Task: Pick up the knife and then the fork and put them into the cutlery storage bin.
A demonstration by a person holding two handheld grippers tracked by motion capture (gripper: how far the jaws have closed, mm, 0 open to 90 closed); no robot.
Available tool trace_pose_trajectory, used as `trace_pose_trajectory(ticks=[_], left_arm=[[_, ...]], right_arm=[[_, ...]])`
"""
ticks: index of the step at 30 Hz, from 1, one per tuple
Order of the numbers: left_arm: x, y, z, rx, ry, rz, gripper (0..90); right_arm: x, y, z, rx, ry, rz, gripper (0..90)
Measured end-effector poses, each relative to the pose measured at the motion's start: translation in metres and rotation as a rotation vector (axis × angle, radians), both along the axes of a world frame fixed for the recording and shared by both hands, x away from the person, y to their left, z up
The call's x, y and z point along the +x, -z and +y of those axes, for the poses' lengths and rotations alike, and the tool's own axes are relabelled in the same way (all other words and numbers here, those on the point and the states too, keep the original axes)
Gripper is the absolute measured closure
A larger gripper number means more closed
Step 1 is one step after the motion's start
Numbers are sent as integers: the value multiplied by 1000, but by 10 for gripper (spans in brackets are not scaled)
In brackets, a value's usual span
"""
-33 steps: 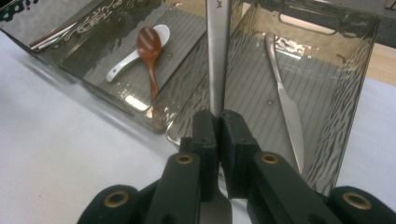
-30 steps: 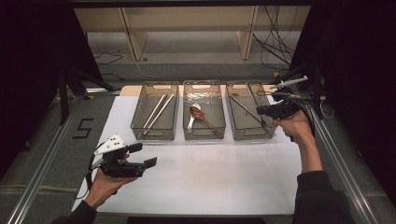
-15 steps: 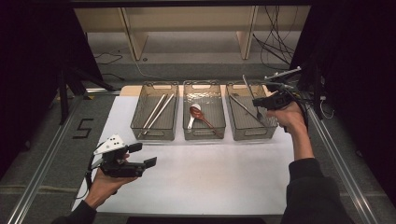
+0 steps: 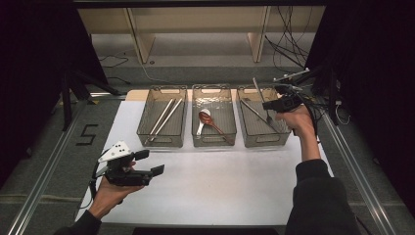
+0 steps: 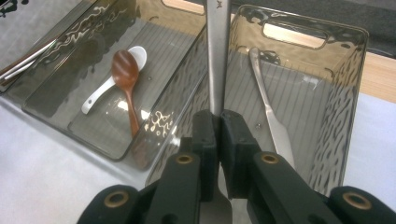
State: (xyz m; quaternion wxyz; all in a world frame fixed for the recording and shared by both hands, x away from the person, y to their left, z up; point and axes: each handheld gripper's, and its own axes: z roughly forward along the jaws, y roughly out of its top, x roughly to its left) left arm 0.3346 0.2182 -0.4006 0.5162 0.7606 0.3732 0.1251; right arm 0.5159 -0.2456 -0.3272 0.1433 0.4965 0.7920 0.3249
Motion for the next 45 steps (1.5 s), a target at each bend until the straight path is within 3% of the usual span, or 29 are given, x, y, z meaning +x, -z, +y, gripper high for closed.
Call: trace_pose_trajectory(ticks=[22, 45], left_arm=[[-1, -1, -1, -6, 5, -2, 165], [-1, -1, -1, -4, 11, -1, 165]], right_arm=[[26, 22, 13, -12, 51, 39, 855], [40, 41, 21, -15, 106, 86, 852]])
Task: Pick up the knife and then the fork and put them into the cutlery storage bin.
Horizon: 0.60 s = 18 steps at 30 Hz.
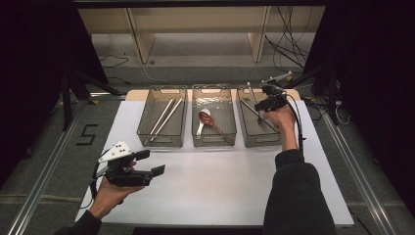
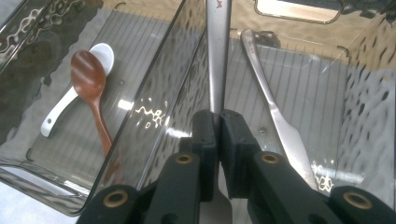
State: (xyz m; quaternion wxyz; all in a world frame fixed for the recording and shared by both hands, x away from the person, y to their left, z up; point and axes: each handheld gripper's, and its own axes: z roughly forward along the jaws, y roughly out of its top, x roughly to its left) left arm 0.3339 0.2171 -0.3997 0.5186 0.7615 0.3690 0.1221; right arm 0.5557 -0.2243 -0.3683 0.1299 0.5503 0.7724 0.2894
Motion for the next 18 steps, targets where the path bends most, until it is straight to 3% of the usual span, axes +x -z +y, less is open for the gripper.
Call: trace_pose_trajectory(ticks=[7, 10, 18], left_arm=[[0, 0, 0, 2, 1, 0, 165], [0, 0, 1, -4, -2, -1, 165], [0, 0, 0, 1, 0, 1, 165]], right_arm=[[4, 6, 3, -8, 28, -1, 833], [6, 8, 3, 1, 46, -2, 710], [0, 2, 1, 6, 26, -22, 658]])
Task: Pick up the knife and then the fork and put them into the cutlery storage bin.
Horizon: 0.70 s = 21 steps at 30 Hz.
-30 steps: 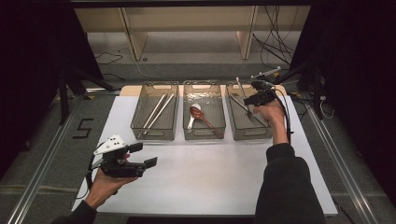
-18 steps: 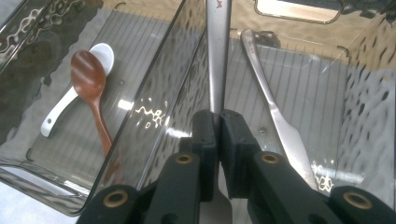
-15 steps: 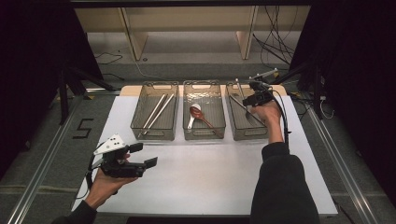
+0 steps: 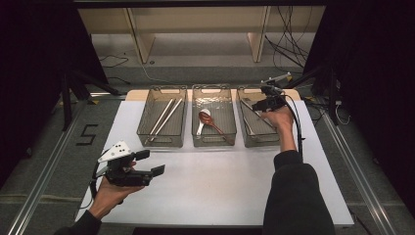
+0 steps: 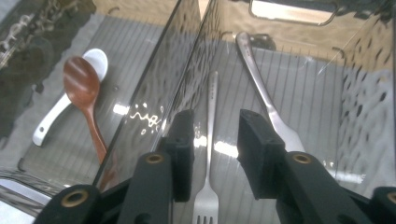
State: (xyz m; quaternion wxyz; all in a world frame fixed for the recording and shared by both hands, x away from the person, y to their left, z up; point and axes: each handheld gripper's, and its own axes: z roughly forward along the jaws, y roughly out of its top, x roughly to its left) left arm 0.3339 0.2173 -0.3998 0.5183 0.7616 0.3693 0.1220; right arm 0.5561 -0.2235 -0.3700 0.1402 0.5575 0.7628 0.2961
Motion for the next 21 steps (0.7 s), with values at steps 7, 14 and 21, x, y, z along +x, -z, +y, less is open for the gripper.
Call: trace_pose_trajectory(ticks=[7, 14, 21], left_arm=[[0, 0, 0, 1, -1, 1, 165], [0, 0, 0, 1, 0, 1, 165], [0, 0, 0, -5, -4, 4, 165]], right_arm=[[-11, -10, -4, 34, -35, -39, 567], [-22, -16, 0, 72, -68, -69, 473], [-29, -12, 3, 88, -75, -77, 392]])
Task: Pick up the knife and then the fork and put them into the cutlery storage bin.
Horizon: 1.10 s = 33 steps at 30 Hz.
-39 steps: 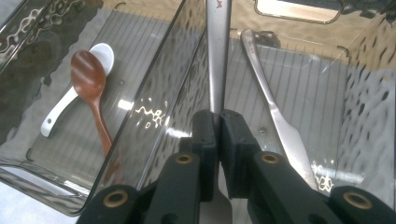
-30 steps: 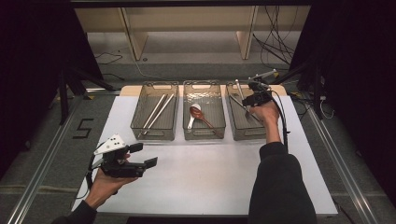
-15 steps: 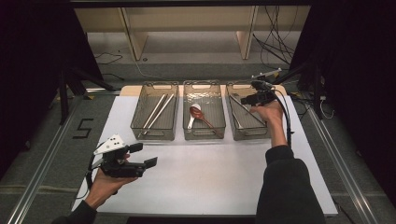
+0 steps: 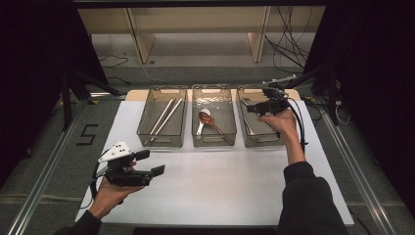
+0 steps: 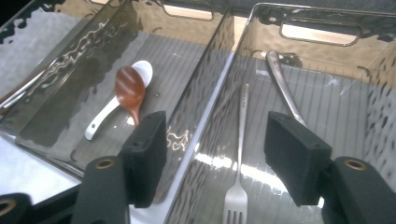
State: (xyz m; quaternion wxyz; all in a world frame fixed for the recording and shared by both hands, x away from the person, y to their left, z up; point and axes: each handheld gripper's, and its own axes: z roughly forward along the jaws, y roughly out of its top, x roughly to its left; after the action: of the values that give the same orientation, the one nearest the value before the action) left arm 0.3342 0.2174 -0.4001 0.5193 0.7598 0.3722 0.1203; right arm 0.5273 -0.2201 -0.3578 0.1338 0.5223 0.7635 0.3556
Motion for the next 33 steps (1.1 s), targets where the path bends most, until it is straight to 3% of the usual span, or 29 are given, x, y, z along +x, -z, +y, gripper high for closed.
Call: trace_pose_trajectory(ticks=[8, 25, 33], left_arm=[[0, 0, 0, 5, 4, 2, 165], [1, 1, 0, 7, -1, 8, 164], [-1, 1, 1, 5, -3, 7, 164]], right_arm=[[-17, -2, 2, 44, -15, -46, 330], [-75, -2, 7, 140, -67, -136, 277], [-102, 3, 7, 142, -97, -167, 269]])
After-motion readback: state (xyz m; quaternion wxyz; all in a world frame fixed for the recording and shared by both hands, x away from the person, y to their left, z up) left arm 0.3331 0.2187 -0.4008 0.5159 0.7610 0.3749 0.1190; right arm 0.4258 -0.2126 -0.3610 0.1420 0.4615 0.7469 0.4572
